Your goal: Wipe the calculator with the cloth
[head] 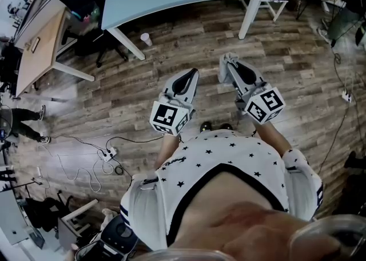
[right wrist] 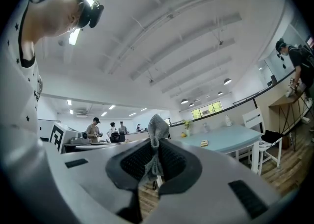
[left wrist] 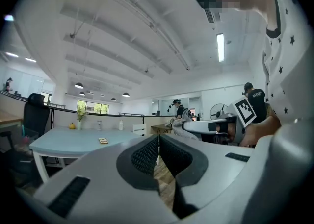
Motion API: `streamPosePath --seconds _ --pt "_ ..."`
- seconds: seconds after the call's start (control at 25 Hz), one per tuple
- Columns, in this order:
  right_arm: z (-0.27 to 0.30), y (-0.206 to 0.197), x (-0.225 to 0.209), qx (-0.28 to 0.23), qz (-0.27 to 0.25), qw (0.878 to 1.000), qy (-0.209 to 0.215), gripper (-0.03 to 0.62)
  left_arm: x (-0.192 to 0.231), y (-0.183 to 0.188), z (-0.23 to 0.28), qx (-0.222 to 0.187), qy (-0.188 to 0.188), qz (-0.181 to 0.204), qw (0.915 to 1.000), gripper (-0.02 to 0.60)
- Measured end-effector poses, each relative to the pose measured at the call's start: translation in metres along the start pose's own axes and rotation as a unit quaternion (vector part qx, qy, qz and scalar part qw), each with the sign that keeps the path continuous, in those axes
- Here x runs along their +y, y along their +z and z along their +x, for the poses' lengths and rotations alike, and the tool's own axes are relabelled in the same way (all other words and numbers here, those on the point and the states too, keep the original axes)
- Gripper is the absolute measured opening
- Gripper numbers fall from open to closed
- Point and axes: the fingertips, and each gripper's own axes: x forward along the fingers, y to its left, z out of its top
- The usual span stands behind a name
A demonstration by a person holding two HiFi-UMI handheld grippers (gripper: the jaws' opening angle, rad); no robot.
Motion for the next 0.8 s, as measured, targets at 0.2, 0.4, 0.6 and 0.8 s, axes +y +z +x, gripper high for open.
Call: streamPosePath --seconds 0.2,0.4,0.6,0.8 --pt "0.008 0.0 -0.002 0.002 0.005 1.0 -0.006 0.037 0.009 -0.002 -0.005 0.003 0.001 -0.006 1.0 0.031" --pt "0.018 0.004 -0.005 -0.003 0.002 1.0 -0.015 0.037 0.023 -0.004 -0.011 0.002 0.006 -0.007 1.0 0.031" --pt "0.034 0.004 0.002 -0.006 0.005 1.0 -0.015 0.037 0.04 0.0 -0.015 -0.005 0.002 -0.005 1.0 0.031" --pt "0.045 0.0 0.007 -0.004 0.003 1.0 -0.018 0.037 0.053 -0.004 -0.018 -0.006 -0.002 -0.007 1.0 0.031"
